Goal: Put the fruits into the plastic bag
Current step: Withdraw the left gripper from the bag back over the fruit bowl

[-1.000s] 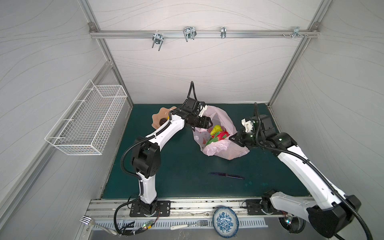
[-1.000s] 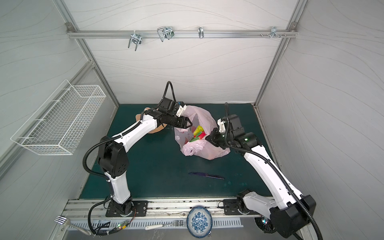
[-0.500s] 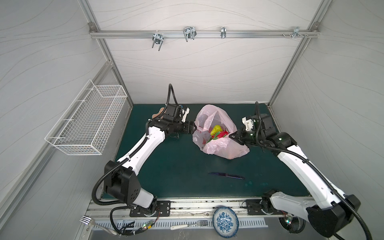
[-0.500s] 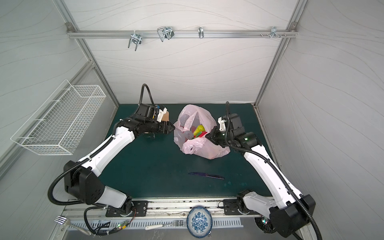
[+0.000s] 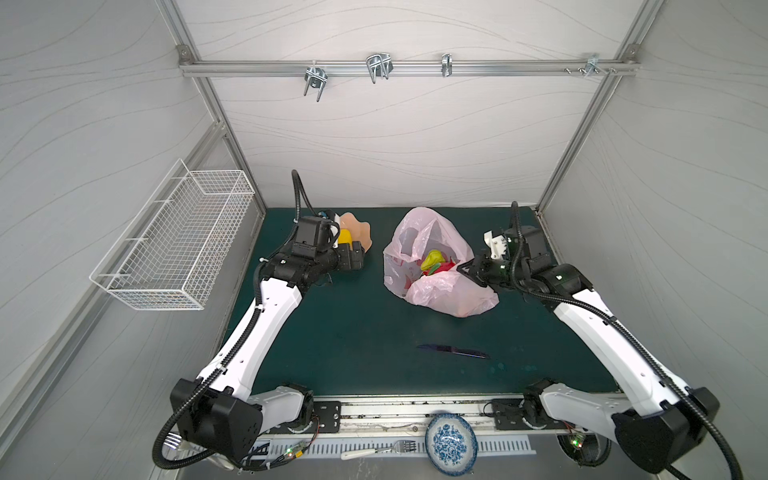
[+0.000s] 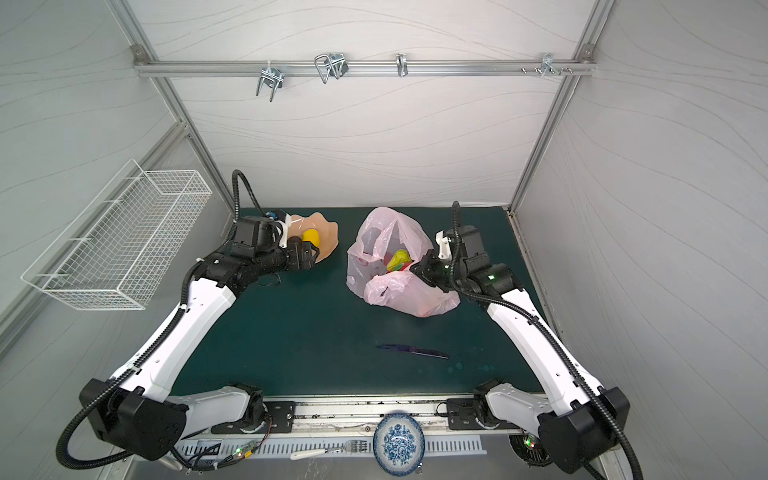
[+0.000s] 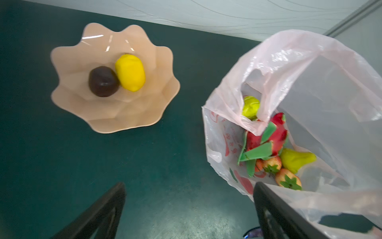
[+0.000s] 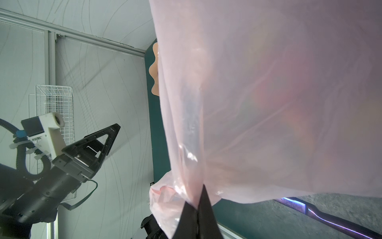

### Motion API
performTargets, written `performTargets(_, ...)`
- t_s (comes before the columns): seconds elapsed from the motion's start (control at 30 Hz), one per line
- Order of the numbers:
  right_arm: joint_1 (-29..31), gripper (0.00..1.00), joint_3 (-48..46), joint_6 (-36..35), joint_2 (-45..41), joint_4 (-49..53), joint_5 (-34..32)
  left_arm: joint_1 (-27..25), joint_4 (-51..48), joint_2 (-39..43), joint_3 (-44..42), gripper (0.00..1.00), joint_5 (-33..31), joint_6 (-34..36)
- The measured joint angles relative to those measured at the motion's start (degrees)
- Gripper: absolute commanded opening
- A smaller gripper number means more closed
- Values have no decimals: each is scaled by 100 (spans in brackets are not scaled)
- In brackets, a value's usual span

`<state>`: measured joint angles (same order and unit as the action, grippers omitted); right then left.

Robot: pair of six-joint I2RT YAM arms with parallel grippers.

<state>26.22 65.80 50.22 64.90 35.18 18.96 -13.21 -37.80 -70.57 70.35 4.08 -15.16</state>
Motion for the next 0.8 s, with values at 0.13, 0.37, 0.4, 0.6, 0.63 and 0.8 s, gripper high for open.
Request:
performTargets(0.13, 0, 0, -17, 0, 0, -7, -2, 111, -129, -87, 22, 98, -249, 105)
performTargets(0.37, 0, 0, -72, 0, -22, -4, -17, 122, -529, -1034, 562, 97, -431, 258)
performTargets(0.4, 0, 0, -81, 0, -37, -2, -26, 122, -584, -1211, 678, 97, -474, 297)
performTargets(0.6, -11, 0, -131, 0, -188, 9, -81, 122, -1005, -2404, 1705, 93, -745, 553)
performTargets(0.63, -11, 0, -138, 0, -210, 17, -90, 122, -1082, -2601, 1910, 92, -811, 573)
performTargets(0.8, -26, 0, -138, -2, -249, 44, -116, 129, -1318, -3674, 2929, 90, -1204, 673)
